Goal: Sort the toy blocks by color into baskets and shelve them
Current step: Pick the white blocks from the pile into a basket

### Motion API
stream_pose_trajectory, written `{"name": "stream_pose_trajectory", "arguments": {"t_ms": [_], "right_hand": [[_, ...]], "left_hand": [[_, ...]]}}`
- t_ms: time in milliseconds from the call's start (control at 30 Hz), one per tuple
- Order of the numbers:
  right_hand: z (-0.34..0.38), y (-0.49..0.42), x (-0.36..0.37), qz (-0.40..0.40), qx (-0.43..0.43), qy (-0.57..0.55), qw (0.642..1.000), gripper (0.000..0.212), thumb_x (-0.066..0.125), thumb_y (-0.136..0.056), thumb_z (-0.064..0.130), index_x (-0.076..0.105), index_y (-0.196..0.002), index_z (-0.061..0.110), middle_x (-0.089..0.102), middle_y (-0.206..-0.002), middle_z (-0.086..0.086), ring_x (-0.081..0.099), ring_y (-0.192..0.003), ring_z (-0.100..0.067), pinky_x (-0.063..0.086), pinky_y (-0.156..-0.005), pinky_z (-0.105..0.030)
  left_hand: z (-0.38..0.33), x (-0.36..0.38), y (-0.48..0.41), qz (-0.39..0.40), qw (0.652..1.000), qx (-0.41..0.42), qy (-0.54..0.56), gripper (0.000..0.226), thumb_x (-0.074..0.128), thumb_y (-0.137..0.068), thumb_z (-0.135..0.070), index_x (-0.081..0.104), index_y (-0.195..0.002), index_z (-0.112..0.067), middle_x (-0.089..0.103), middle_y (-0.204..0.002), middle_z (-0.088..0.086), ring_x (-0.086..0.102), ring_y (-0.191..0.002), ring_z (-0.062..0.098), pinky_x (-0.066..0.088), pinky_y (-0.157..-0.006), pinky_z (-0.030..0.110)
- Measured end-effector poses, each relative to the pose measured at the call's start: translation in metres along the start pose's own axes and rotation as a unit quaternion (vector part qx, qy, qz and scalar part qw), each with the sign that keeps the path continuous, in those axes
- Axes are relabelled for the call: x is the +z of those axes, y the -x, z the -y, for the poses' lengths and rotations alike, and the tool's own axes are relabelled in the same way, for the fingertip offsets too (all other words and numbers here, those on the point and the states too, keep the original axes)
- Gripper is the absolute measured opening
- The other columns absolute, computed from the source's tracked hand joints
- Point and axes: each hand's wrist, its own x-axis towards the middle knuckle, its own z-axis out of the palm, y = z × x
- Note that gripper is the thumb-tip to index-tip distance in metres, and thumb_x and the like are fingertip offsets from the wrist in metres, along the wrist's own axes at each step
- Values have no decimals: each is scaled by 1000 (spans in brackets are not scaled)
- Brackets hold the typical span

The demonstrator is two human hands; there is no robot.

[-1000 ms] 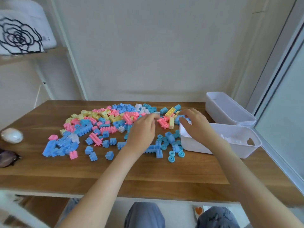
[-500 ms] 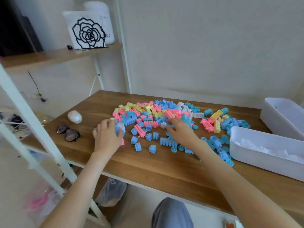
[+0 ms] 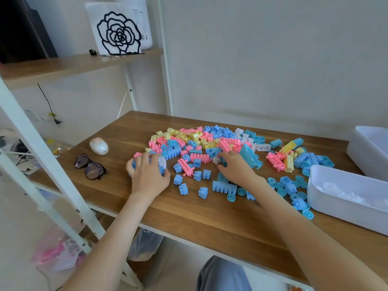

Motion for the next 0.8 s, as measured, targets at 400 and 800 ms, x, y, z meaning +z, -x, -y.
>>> {"name": "stream_pose_trajectory", "arguments": {"t_ms": [400, 800], "right_hand": [[18, -5, 6, -25, -44, 102, 993, 16, 45, -95, 26, 48, -109, 21, 58, -117, 0, 36, -128, -24, 22, -108, -51], [67, -18, 8, -67, -94, -163, 980, 16, 43, -92, 3, 47, -107, 7, 48, -105, -4, 49, -91, -18, 39, -66, -20]], "left_hand": [[4, 2, -1, -5, 996, 56, 65, 37, 58, -85, -38, 56, -120, -27, 53, -123, -7, 42, -121, 15, 14, -104, 40], [4, 10, -3, -29, 998, 49, 16, 42, 56, -82, -53, 59, -118, -29, 57, -119, -9, 39, -122, 16, 11, -102, 40]]}}
